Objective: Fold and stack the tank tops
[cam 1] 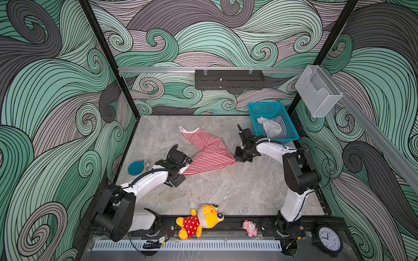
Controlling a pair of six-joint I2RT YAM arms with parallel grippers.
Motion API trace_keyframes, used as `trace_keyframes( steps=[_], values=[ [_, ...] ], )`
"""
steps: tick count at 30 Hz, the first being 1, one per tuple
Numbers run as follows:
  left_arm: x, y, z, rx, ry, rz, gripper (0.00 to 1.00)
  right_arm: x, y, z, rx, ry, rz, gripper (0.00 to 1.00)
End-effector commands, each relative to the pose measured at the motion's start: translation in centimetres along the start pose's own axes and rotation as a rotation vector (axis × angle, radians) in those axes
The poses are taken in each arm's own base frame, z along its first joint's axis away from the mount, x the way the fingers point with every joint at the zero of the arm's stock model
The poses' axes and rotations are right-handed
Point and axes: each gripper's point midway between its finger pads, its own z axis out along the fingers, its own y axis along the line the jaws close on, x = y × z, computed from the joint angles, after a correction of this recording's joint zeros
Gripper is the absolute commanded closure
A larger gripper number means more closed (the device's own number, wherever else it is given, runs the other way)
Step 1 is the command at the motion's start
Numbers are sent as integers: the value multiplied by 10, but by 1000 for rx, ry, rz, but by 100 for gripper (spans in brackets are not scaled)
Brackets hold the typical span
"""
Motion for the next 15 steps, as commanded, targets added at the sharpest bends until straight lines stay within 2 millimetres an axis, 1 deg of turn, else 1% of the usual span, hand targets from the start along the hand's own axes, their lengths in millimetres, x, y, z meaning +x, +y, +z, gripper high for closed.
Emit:
trace_keyframes(
  steps=[1,3,4,5,9,15],
  values=[
    [-8,3,5,44,-17,-89,30,-6,5,-16,-9,-40,7,100],
    [-9,5,11,86,3,-114,31,-7,6,-17,-14,-46,7,100],
    [-12,6,11,113,-6,-125,32,-7,7,-18,-14,-46,6,100],
    [-12,1,15,169,4,-131,32,-8,7,-18,-14,-49,8,100],
    [-18,-15,12,313,-19,-100,34,-9,7,-20,-13,-56,9,100],
    [-22,-23,18,371,-7,-78,36,-12,9,-24,-18,-63,6,100]
  ],
)
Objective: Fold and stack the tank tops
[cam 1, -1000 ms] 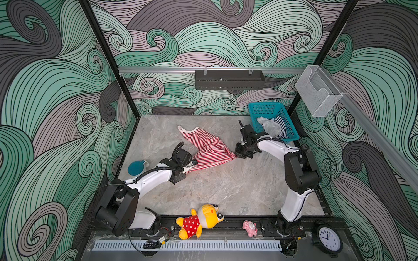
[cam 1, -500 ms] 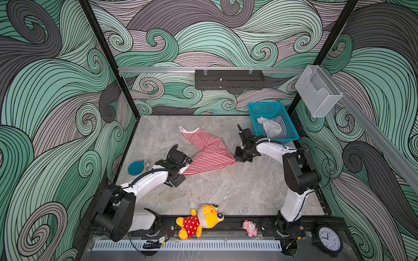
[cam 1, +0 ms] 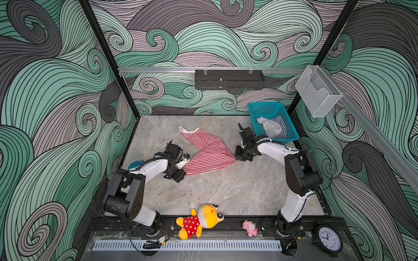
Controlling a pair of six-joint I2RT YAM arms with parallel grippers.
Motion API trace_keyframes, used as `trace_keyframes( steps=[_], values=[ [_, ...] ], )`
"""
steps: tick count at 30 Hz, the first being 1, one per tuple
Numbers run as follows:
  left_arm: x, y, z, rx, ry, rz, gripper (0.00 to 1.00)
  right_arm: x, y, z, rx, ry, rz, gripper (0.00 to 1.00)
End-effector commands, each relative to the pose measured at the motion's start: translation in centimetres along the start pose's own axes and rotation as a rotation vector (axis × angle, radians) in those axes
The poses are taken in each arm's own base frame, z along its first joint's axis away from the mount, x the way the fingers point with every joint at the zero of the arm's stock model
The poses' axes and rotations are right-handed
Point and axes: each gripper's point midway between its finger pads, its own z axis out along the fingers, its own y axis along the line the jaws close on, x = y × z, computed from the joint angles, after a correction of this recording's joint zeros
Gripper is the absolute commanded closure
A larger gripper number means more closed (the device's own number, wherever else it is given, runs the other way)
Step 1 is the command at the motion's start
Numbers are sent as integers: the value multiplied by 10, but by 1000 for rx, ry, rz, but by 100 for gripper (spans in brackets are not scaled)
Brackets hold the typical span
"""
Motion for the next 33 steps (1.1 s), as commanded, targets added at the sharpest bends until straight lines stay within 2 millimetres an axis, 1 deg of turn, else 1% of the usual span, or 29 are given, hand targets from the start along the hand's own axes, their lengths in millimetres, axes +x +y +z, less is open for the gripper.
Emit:
trace_keyframes(
  steps=[1,3,4,8,11,15,17,18,19,21,24,27,29,31,33],
  values=[
    [-4,-11,1,85,2,20,37,-8,5,-14,-3,-38,11,100],
    [-4,-6,7,65,21,13,43,-10,6,-14,-5,-41,10,100],
    [-4,-3,10,55,33,4,51,-10,6,-14,-6,-41,10,100],
    [-5,4,16,40,56,-10,69,-13,9,-16,-10,-46,4,100],
    [-5,8,18,35,62,-17,76,-15,11,-17,-12,-48,0,100],
    [-1,4,17,53,65,-12,87,-17,11,-19,-10,-53,-3,100],
    [-1,7,14,37,62,-14,89,-19,11,-20,-12,-56,-2,100],
    [-1,10,12,26,59,-17,92,-20,12,-21,-14,-58,-1,100],
    [-1,13,9,16,55,-20,93,-21,12,-22,-15,-61,-4,100],
    [-4,23,-2,-30,40,-27,100,-24,14,-26,-16,-67,-9,100],
    [-11,41,-22,-122,12,-17,100,-33,18,-39,-28,-91,-14,100],
    [-19,65,-48,-267,-13,25,100,-45,25,-62,-54,-135,-25,100],
    [-27,80,-69,-370,-44,65,100,-56,31,-81,-71,-171,-33,100],
    [-38,92,-96,-472,-103,107,100,-63,37,-98,-87,-202,-44,100],
    [-49,99,-120,-546,-161,145,98,-71,42,-113,-96,-229,-56,100]
  ],
)
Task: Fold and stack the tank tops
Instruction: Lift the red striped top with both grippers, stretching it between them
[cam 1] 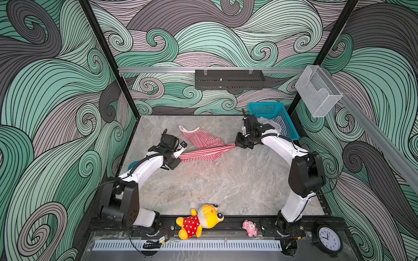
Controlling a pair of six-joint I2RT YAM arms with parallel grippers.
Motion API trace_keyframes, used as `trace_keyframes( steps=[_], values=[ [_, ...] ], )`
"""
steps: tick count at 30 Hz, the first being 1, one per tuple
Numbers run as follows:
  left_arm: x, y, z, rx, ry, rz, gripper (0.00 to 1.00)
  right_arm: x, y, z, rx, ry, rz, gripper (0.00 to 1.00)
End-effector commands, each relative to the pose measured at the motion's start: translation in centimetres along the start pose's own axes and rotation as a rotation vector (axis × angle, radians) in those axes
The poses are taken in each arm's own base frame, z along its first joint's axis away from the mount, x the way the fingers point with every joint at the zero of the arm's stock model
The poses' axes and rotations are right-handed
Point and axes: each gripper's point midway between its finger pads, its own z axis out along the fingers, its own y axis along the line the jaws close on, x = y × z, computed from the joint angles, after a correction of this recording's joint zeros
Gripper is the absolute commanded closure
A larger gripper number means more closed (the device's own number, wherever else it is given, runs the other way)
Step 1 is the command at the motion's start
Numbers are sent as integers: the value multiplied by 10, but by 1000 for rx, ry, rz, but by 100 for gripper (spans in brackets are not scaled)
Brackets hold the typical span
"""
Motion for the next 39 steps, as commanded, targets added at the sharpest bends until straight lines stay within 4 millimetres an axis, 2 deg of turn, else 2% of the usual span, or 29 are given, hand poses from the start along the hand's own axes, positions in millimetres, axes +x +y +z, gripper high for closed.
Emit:
trace_keyframes(
  steps=[1,4,11,13,16,18,19,23,24,26,28,31,33,34,39],
  values=[
    [-12,46,-36,-211,-42,81,98,-20,2,-36,13,-72,-19,100],
    [-20,48,-48,-207,-66,129,98,-30,7,-44,6,-89,-24,100],
    [-12,27,-50,-154,-51,266,92,-53,-1,-61,-15,-139,25,100],
    [-16,32,-54,-181,-67,252,92,-52,4,-65,-33,-139,19,100],
    [-40,60,-71,-270,-134,185,93,-52,17,-80,-65,-161,-5,100],
    [-63,79,-96,-284,-190,138,95,-57,33,-106,-85,-209,-45,100],
    [-76,88,-114,-274,-221,107,97,-60,42,-125,-93,-240,-68,100],
    [-120,114,-189,-234,-333,40,100,-68,85,-220,-131,-419,-184,100],
    [-130,118,-197,-225,-346,38,100,-68,94,-241,-140,-460,-209,100],
    [-145,123,-230,-212,-421,40,100,-64,108,-284,-160,-543,-251,100],
    [-152,123,-261,-215,-490,52,100,-56,118,-315,-190,-591,-283,100],
    [-149,122,-299,-240,-547,62,100,-39,123,-346,-215,-637,-321,100],
    [-138,119,-314,-260,-558,74,100,-27,119,-362,-216,-666,-331,100],
    [-128,114,-327,-277,-570,82,100,-21,114,-371,-212,-684,-329,100],
    [-90,91,-355,-299,-598,110,100,9,94,-409,-230,-749,-327,100]
  ],
)
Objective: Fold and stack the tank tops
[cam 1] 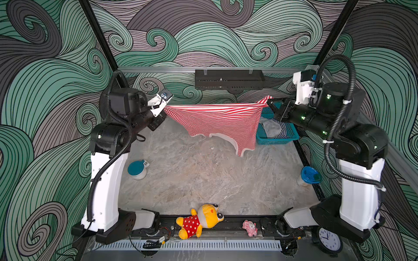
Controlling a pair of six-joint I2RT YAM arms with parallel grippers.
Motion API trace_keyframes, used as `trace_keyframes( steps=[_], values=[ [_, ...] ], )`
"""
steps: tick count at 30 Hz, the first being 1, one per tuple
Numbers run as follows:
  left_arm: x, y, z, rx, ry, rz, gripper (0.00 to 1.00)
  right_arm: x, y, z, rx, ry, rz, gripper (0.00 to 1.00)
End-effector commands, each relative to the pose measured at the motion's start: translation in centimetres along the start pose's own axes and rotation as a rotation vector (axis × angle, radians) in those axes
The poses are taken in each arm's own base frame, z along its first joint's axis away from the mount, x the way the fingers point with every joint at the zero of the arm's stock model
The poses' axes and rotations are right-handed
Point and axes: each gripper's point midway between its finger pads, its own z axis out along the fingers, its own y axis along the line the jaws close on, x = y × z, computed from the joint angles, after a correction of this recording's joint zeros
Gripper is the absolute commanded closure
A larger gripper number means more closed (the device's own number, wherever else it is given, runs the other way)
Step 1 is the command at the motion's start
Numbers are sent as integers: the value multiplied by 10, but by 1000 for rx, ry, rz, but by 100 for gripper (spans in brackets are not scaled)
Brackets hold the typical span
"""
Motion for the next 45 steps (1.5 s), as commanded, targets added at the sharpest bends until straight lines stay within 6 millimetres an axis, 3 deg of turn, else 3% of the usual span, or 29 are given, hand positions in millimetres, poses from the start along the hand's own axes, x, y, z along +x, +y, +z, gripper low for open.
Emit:
trace_keyframes(
  steps=[1,5,7,9,14,19,24,27,32,35,38,41,43,45],
  values=[
    [14,-10,-37,16,27,8,100,7,-16,-20,76,-5,-18,100],
    [9,-10,-56,10,-2,2,100,5,-15,-37,67,-26,-5,100],
    [4,-9,-58,18,-14,3,100,6,-21,-33,100,-18,-6,100],
    [3,-6,-46,23,-1,19,100,9,-29,-19,144,20,-9,100],
    [14,7,26,11,63,43,100,13,-57,45,192,125,39,100],
    [24,40,113,-38,84,-5,100,8,-85,117,183,172,87,100],
    [6,87,160,-168,33,-16,100,-11,-119,165,187,134,107,100],
    [-11,122,163,-267,-15,-48,100,-28,-115,180,61,90,142,100],
    [-35,150,125,-369,-117,-122,100,-56,-86,171,-87,-7,111,100],
    [-26,132,117,-327,-131,-133,100,-53,-85,168,-84,2,107,100],
    [16,91,139,-210,-24,-148,100,-24,-99,188,-70,85,144,100],
    [83,34,178,-101,102,-128,100,30,-125,220,-42,196,155,100],
    [134,-12,203,-5,200,-135,100,81,-154,239,4,283,182,100],
    [175,-55,215,80,273,-147,100,130,-174,248,34,370,220,100]
  ],
)
